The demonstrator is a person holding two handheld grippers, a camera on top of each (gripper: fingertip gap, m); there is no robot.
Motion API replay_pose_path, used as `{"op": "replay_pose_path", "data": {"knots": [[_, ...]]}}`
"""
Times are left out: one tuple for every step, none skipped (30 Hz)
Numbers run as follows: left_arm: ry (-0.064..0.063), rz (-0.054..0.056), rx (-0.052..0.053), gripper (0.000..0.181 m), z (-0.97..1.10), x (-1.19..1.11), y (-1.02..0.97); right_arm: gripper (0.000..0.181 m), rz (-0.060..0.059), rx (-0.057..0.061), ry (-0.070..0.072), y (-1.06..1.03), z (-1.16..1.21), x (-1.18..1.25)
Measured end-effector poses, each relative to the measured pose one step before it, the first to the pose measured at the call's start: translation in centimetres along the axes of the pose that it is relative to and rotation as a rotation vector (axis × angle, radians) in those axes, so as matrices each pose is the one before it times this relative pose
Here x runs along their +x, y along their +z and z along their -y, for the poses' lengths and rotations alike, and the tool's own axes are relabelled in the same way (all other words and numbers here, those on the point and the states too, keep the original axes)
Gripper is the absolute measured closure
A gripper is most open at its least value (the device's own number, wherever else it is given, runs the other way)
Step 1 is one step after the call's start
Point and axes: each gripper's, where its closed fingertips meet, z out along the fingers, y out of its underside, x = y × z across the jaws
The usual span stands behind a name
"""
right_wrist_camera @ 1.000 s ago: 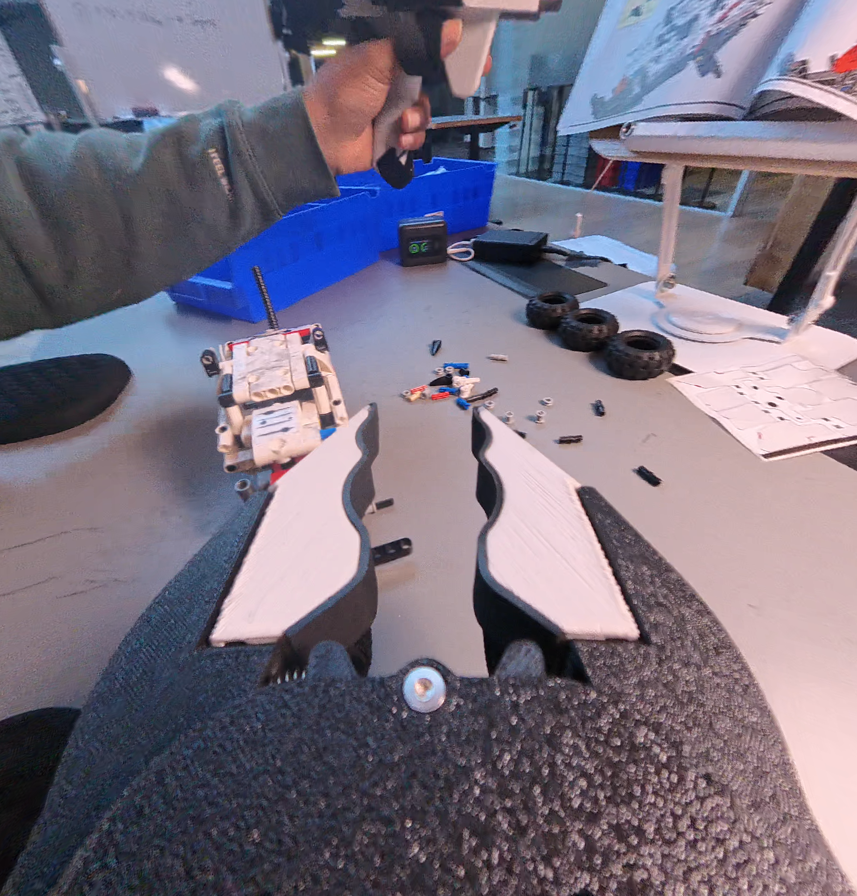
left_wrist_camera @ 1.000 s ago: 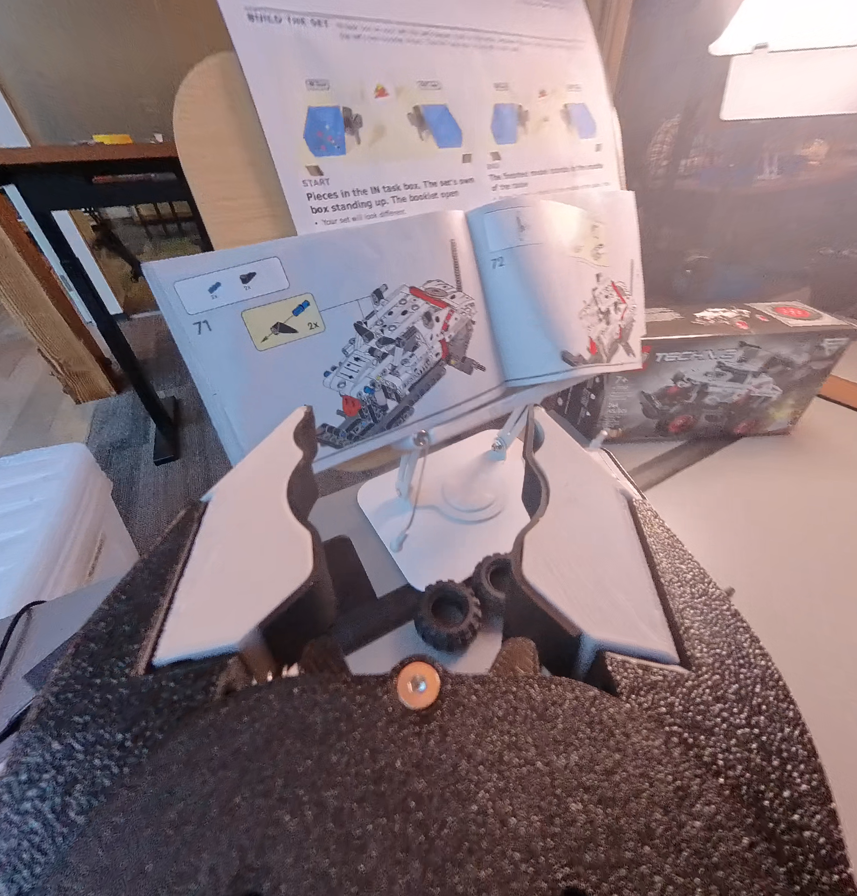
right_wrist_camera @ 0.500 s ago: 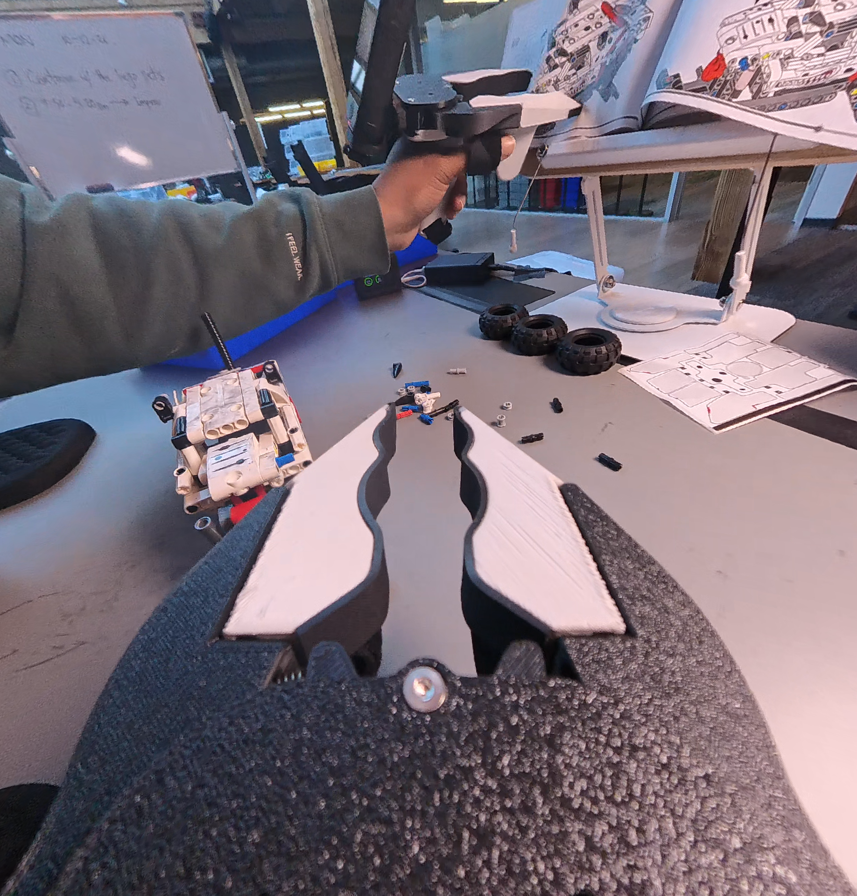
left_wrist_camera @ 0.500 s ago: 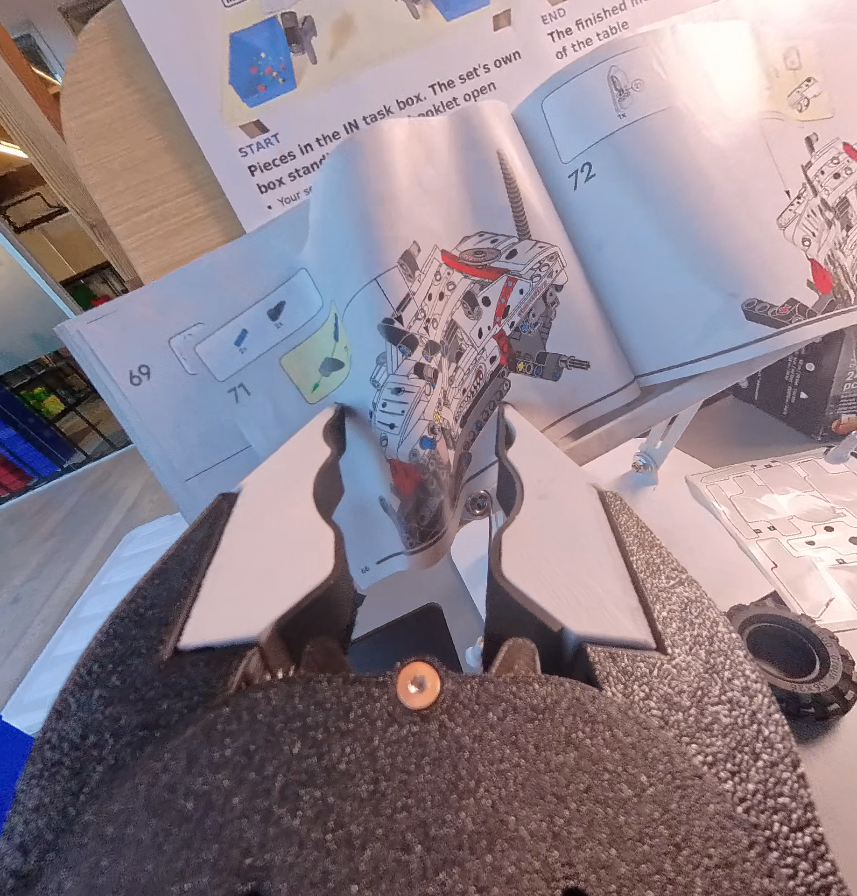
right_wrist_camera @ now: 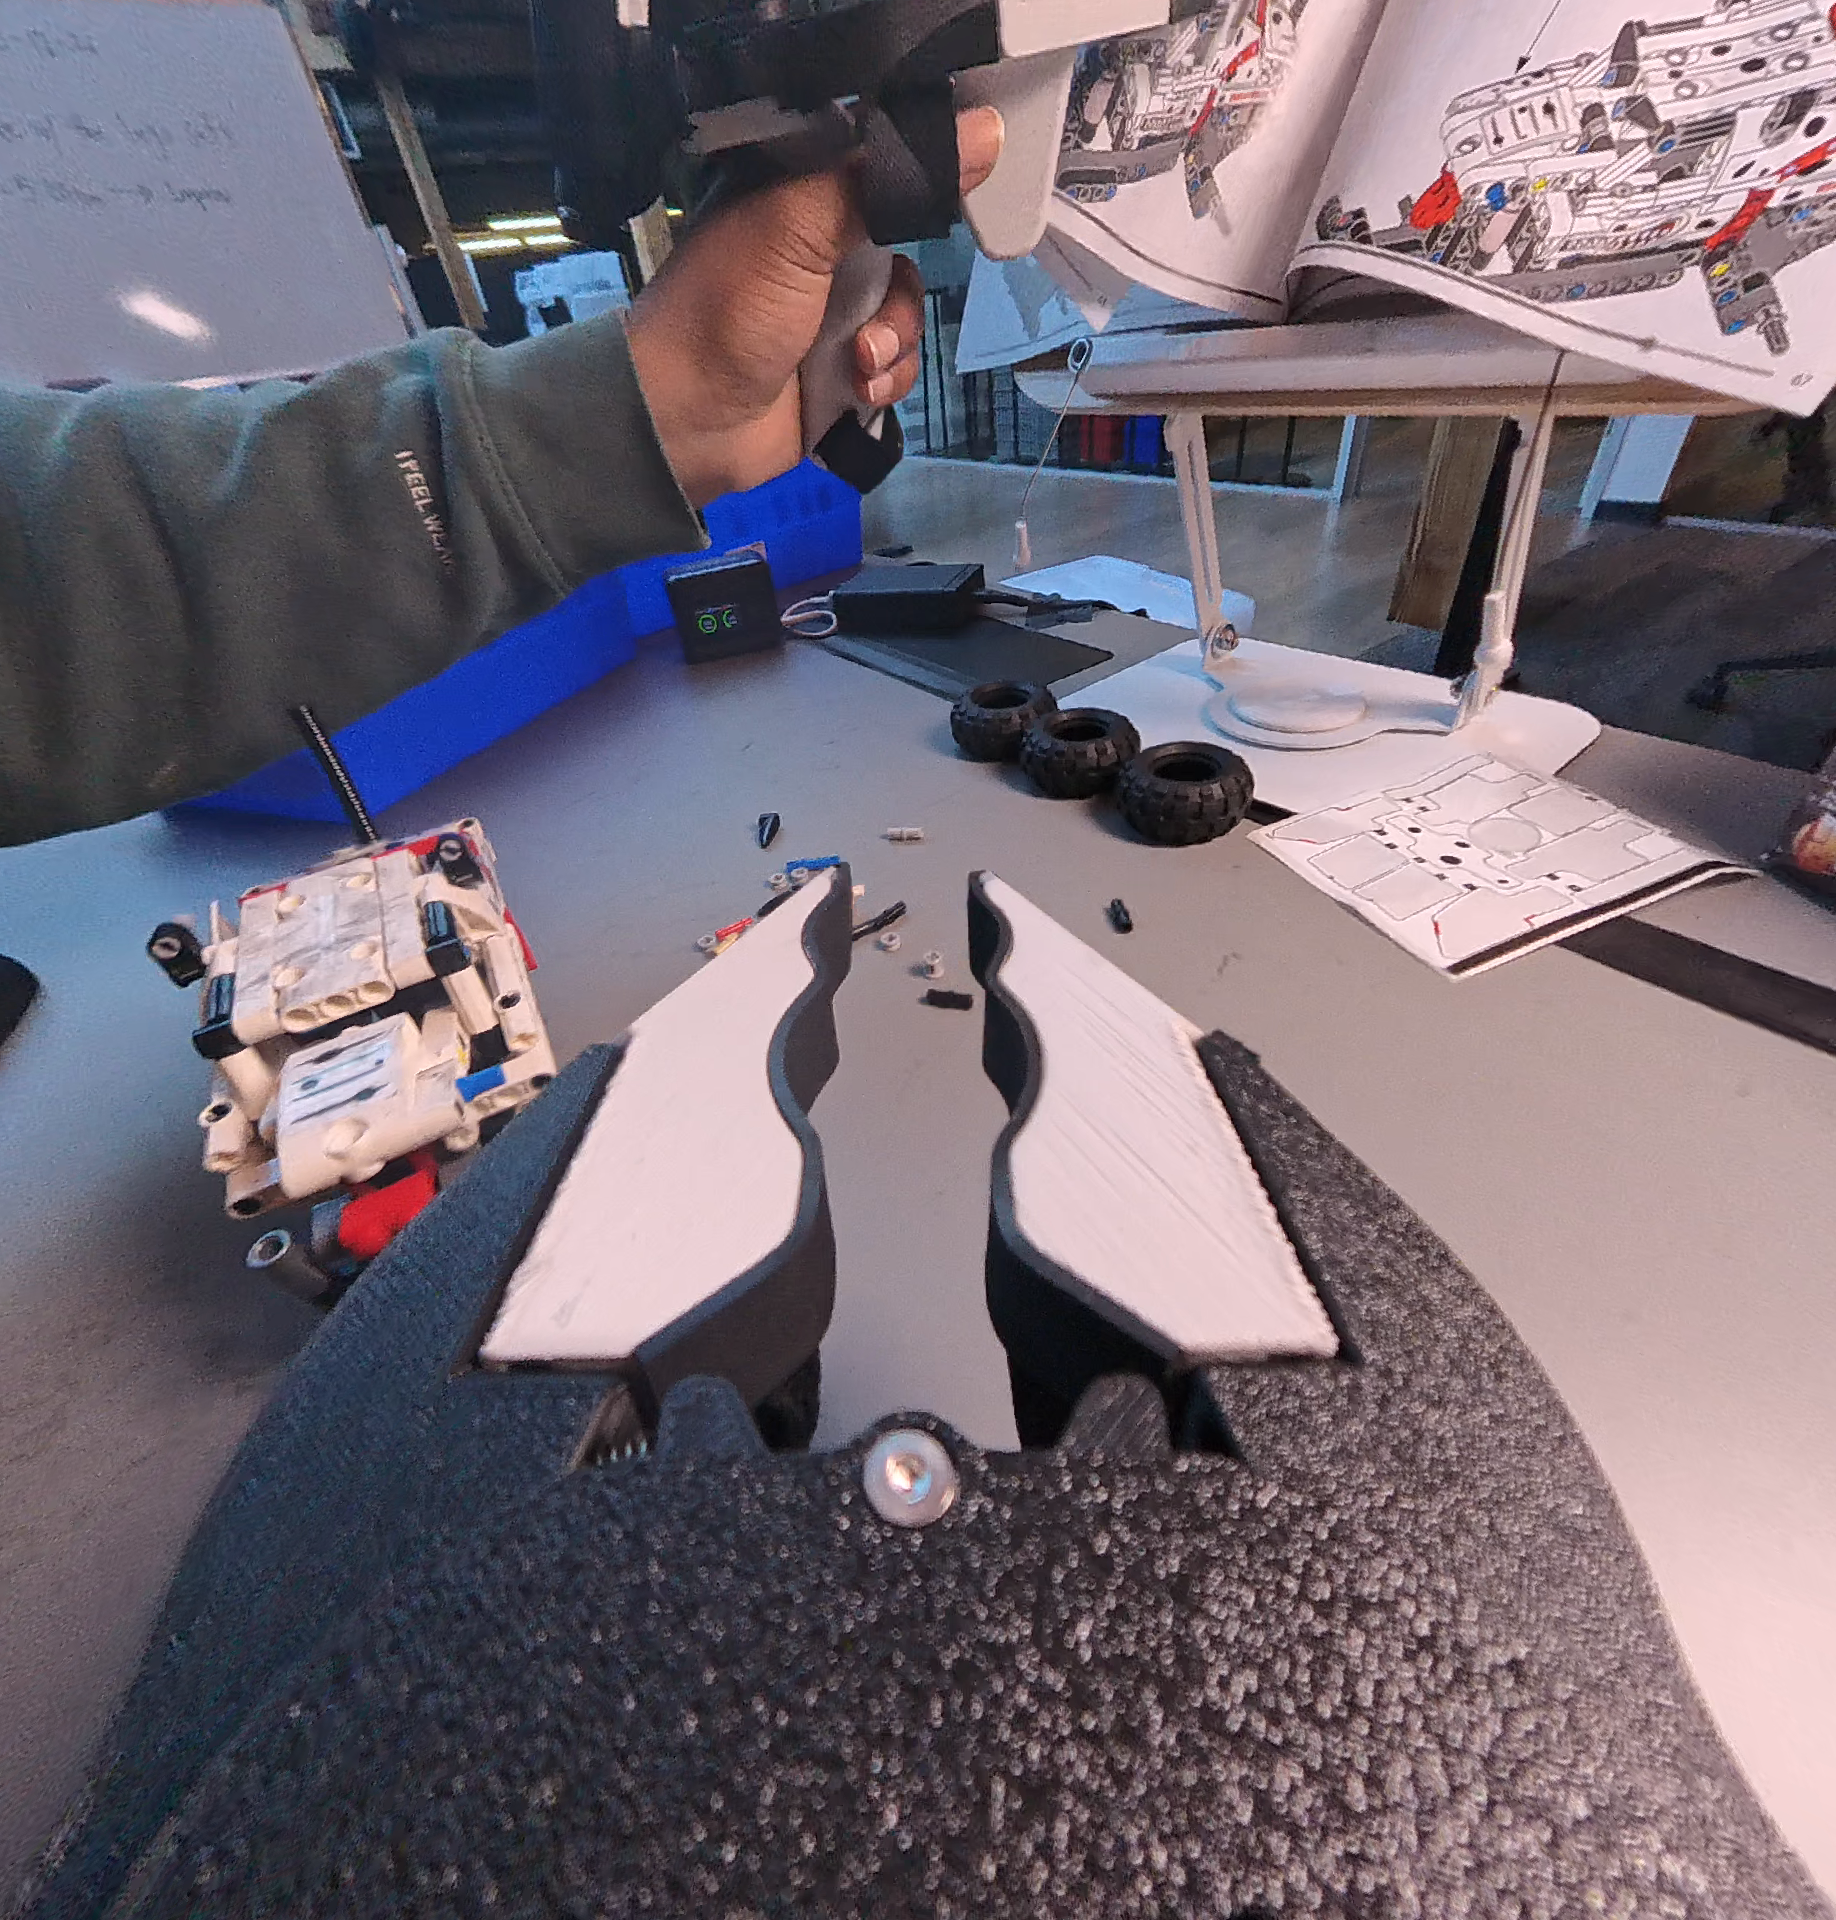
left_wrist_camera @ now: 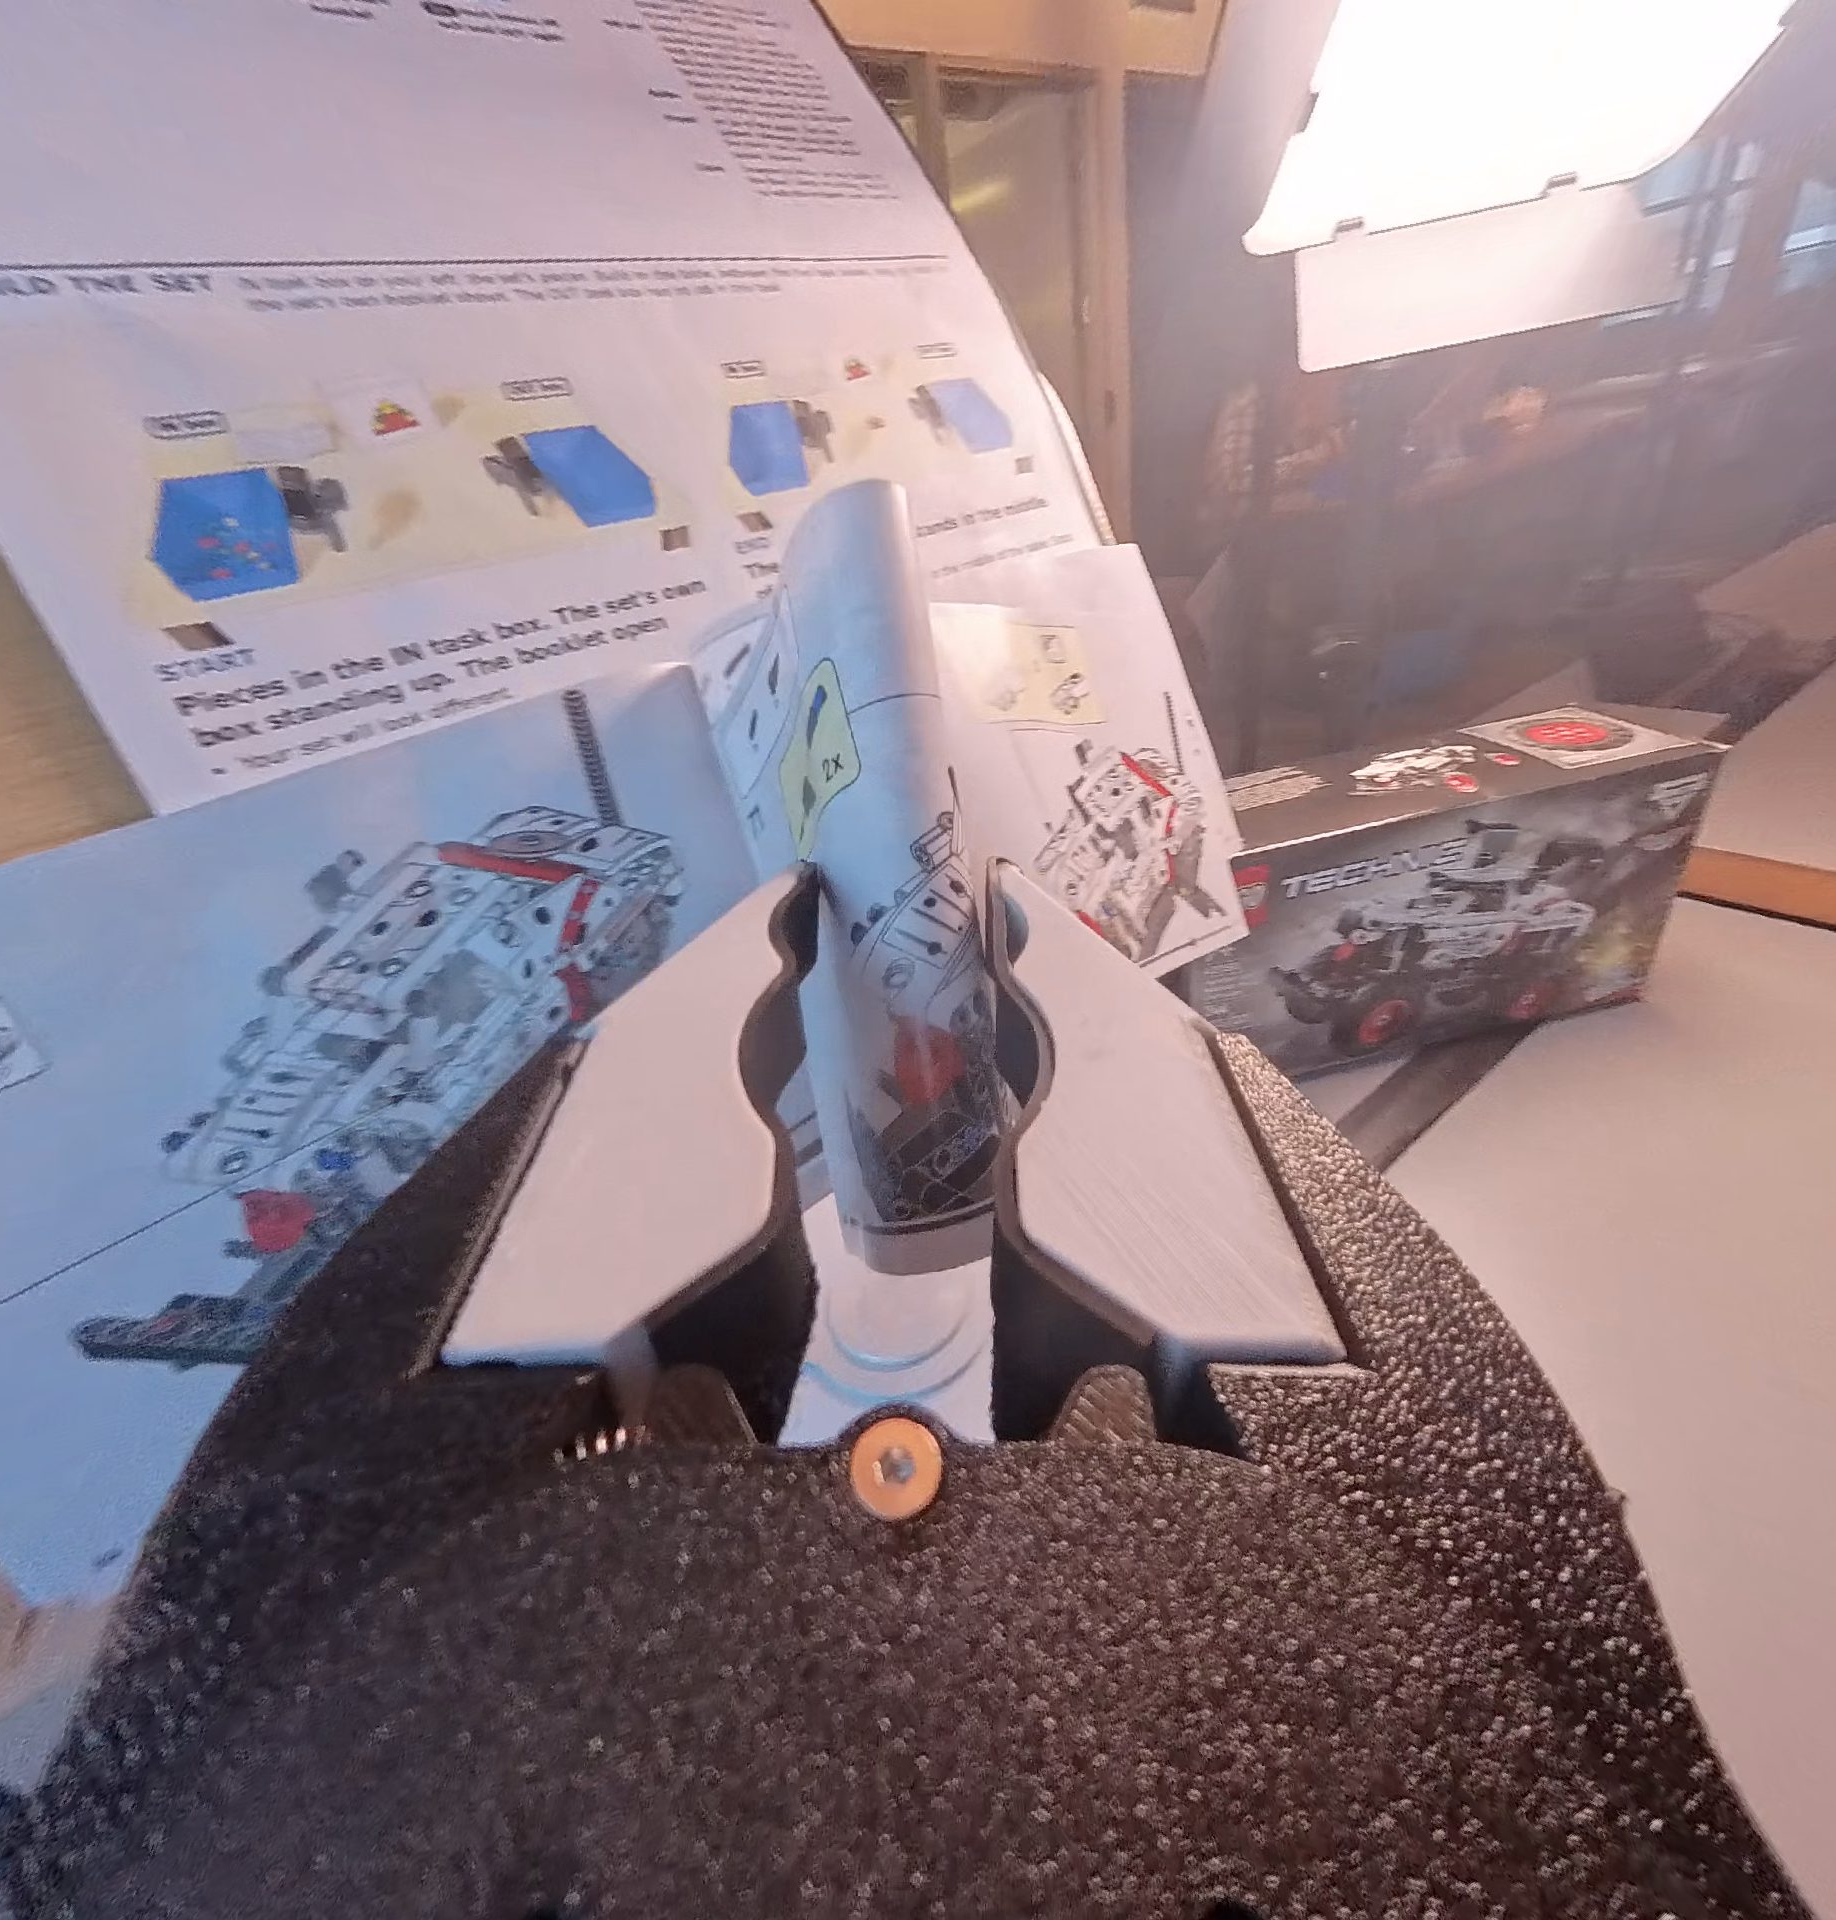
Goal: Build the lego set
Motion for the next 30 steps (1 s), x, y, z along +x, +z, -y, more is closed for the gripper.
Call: {"op": "replay_pose_path", "data": {"knots": [[-0.0201, -0.0439, -0.0086, 0.152, -0.006, 1.008, 0.338, 0.161, -0.0080, 0.0036, -0.0085, 0.557, 0.452, 0.297], [-0.0206, -0.0484, -0.0097, 0.152, -0.044, 1.057, 0.396, 0.161, -0.0139, 0.0041, -0.0108, 0.610, 0.574, 0.413], [-0.0226, -0.0500, -0.0055, 0.152, 0.024, 1.050, 0.433, 0.161, -0.0204, 0.0026, -0.0158, 0.699, 0.695, 0.573], [-0.0261, -0.0461, -0.0029, 0.152, 0.076, 0.946, 0.464, 0.159, -0.0391, 0.0049, -0.0209, 0.850, 0.874, 0.921], [-0.0281, -0.0343, -0.0016, 0.152, 0.138, 0.724, 0.516, 0.158, -0.0600, 0.0059, -0.0199, 1.073, 0.976, 1.281], [-0.0275, -0.0317, -0.0053, 0.152, 0.143, 0.602, 0.549, 0.153, -0.0524, 0.0056, -0.0183, 1.330, 1.001, 1.197], [-0.0256, -0.0330, -0.0110, 0.152, 0.129, 0.561, 0.588, 0.147, -0.0339, 0.0067, -0.0228, 1.531, 0.936, 0.869], [-0.0202, -0.0301, -0.0163, 0.151, 0.085, 0.450, 0.603, 0.140, -0.0441, 0.0015, -0.0235, 1.662, 0.751, 0.978], [-0.0140, -0.0268, -0.0220, 0.151, -0.008, 0.344, 0.620, 0.134, -0.0370, 0.0041, -0.0183, 1.739, 0.681, 0.770], [-0.0110, -0.0269, -0.0274, 0.151, -0.110, 0.288, 0.620, 0.127, -0.0279, 0.0071, -0.0007, 1.736, 0.689, 0.550], [-0.0124, -0.0316, -0.0298, 0.149, -0.115, 0.344, 0.533, 0.120, -0.0346, 0.0045, 0.0130, 1.710, 0.632, 0.581], [-0.0115, -0.0451, -0.0224, 0.147, 0.102, 0.565, 0.334, 0.112, -0.0370, -0.0011, 0.0254, 1.678, 0.527, 0.597], [-0.0102, -0.0369, -0.0034, 0.144, 0.472, 0.537, -0.011, 0.101, -0.0486, -0.0204, 0.0254, 1.650, 0.243, 0.804], [-0.0052, -0.0153, 0.0217, 0.143, 0.830, 0.359, -0.373, 0.100, -0.0599, -0.0380, -0.0079, 1.531, -0.092, 1.008], [0.0033, -0.0028, 0.0316, 0.142, 0.925, 0.245, -0.639, 0.112, -0.0719, -0.0102, -0.0116, 1.088, 0.172, 1.285], [0.0104, 0.0057, 0.0236, 0.141, 0.763, 0.116, -0.816, 0.136, -0.0405, 0.0330, -0.0054, 0.661, 0.670, 0.957], [0.0164, 0.0184, 0.0088, 0.141, 0.485, -0.152, -0.918, 0.165, -0.0366, 0.0218, -0.0117, 0.471, 0.476, 1.059], [0.0241, 0.0427, -0.0054, 0.140, 0.172, -0.633, -0.993, 0.176, -0.0299, 0.0092, -0.0025, 0.403, 0.298, 1.098], [0.0396, 0.0594, -0.0140, 0.140, -0.102, -1.030, -0.977, 0.181, -0.0071, 0.0081, 0.0056, 0.374, 0.250, 0.904], [0.0526, 0.0625, -0.0213, 0.140, -0.394, -1.220, -0.818, 0.181, -0.0080, -0.0083, 0.0089, 0.424, -0.033, 1.029], [0.0472, 0.0591, -0.0315, 0.141, -0.729, -1.245, -0.515, 0.181, -0.0081, -0.0150, 0.0016, 0.432, -0.169, 1.021], [0.0269, 0.0393, -0.0413, 0.142, -1.024, -0.958, -0.140, 0.181, -0.0108, -0.0103, 0.0043, 0.397, -0.153, 0.954], [0.0077, 0.0141, -0.0453, 0.142, -1.099, -0.484, 0.237, 0.180, -0.0012, -0.0130, -0.0027, 0.388, -0.200, 0.664], [0.0061, 0.0018, -0.0404, 0.142, -0.974, -0.153, 0.522, 0.181, 0.0040, -0.0015, -0.0066, 0.259, -0.027, 0.391], [0.0223, 0.0123, -0.0310, 0.142, -0.755, -0.139, 0.699, 0.180, -0.0027, 0.0123, -0.0044, 0.075, 0.198, 0.276], [0.0399, 0.0202, -0.0244, 0.145, -0.570, -0.111, 0.825, 0.180, -0.0070, 0.0041, -0.0020, -0.018, 0.107, 0.219], [0.0450, 0.0117, -0.0301, 0.146, -0.578, 0.122, 0.958, 0.179, 0.0013, 0.0013, 0.0084, -0.140, 0.067, 0.095], [0.0472, 0.0185, -0.0504, 0.147, -0.827, -0.004, 1.058, 0.169, -0.0045, 0.0119, 0.0253, -0.244, 0.136, 0.241], [0.0431, 0.0463, -0.0729, 0.148, -1.157, -0.552, 1.049, 0.157, 0.0002, 0.0066, 0.0270, -0.245, -0.027, 0.240], [0.0282, 0.0482, -0.0645, 0.150, -1.105, -0.738, 0.896, 0.151, 0.0123, -0.0069, 0.0174, -0.197, -0.286, 0.132]]}}
